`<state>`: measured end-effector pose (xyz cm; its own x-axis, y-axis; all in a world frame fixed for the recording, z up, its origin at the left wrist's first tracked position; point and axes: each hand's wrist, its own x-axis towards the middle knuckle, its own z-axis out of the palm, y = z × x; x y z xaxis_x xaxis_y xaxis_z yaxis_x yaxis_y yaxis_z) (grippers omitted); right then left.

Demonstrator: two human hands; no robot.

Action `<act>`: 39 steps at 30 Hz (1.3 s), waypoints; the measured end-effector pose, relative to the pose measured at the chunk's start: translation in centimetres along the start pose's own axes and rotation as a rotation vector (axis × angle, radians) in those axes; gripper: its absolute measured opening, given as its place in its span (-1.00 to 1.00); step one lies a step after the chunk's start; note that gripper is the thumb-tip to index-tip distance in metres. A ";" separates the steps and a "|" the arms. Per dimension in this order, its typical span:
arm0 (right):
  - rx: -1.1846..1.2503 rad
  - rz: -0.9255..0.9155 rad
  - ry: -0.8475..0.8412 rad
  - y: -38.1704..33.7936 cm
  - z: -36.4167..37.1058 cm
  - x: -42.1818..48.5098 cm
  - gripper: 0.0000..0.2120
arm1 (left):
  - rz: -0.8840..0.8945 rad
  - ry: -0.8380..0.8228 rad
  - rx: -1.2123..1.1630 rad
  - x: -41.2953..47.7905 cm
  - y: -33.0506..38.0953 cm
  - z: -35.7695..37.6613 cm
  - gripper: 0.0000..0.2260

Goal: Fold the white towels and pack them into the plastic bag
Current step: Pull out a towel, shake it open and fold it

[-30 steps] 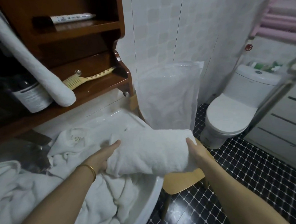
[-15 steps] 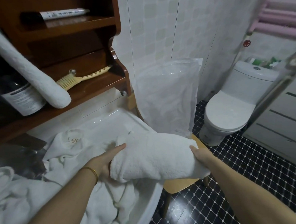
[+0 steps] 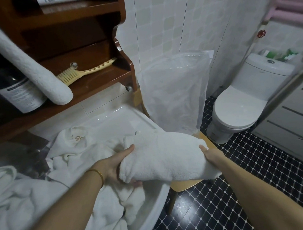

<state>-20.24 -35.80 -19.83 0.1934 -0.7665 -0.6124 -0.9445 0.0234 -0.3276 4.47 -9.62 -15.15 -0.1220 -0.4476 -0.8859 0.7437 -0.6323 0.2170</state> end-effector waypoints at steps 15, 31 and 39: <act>-0.161 -0.113 0.081 1.9 1.5 -0.4 -0.37 | 0.456 0.186 0.045 0.0 1.5 2.6 -0.78; -0.206 -0.218 0.179 4.1 2.9 -2.5 -0.48 | 0.476 0.055 0.498 -0.9 5.3 4.7 -0.65; -0.260 -0.116 0.063 3.6 4.1 -2.9 -0.51 | 0.702 0.077 0.690 -2.9 5.9 8.1 -0.52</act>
<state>-23.09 -30.85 -22.12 0.2953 -0.7929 -0.5330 -0.9549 -0.2264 -0.1922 3.88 -17.15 -7.94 0.2617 -0.8355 -0.4831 0.0810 -0.4798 0.8736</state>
